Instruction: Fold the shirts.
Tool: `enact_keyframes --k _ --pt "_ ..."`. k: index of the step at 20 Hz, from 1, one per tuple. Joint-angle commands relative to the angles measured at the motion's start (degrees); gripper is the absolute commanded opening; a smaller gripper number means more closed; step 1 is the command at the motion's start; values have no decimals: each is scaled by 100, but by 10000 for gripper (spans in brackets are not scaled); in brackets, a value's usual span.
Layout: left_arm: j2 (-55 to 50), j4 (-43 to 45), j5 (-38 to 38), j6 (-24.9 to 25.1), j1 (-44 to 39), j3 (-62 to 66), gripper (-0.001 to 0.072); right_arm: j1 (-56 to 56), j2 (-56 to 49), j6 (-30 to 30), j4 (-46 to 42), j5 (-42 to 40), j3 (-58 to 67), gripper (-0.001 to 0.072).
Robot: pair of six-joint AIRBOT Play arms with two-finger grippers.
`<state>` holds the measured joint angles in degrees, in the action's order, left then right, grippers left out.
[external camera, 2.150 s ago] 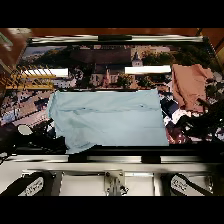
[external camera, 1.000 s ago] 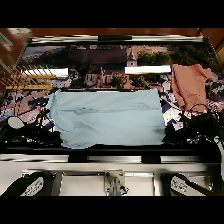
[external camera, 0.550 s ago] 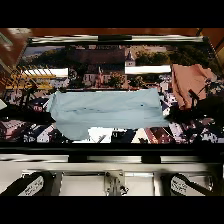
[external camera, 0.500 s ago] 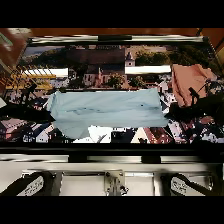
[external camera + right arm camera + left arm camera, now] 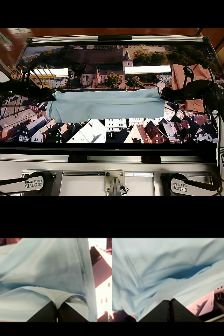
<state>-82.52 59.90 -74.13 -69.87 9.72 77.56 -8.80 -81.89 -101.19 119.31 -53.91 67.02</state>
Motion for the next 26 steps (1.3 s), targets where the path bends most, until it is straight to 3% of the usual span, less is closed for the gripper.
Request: enact_keyframes --k 1,6,12,13,14,15,16,17,19,20,21,26 --pt "-664 -17 -7 -26 59 706 28 129 -350 94 76 455 409 49" --pt "-1316 -590 39 -85 457 844 29 321 -820 212 323 1010 632 49" --pt "-1810 -791 804 -85 225 839 33 503 -1298 212 308 1434 636 53" --pt "-1851 -811 857 -87 170 839 55 503 -1333 195 306 1434 636 101" --pt "-1871 -809 857 -85 129 839 153 503 -1335 195 273 1405 636 317" --pt "-1873 -809 855 -87 127 839 327 492 -1320 170 243 1325 636 513" --pt "-1851 -809 807 -90 138 841 495 455 -1268 68 144 1189 636 519" --pt "-1829 -809 693 -87 173 861 526 422 -1185 -13 -50 1019 636 520" --pt "-1775 -807 415 -87 262 901 526 334 -1005 24 -717 726 636 526" --pt "-1740 -809 291 -90 304 901 526 247 -964 195 -1102 562 636 615" --pt "-1703 -809 142 -90 345 901 526 140 -973 426 -1318 400 634 630" --pt "-1572 -813 -201 -87 306 898 525 -221 -1421 570 -243 -2 629 630"
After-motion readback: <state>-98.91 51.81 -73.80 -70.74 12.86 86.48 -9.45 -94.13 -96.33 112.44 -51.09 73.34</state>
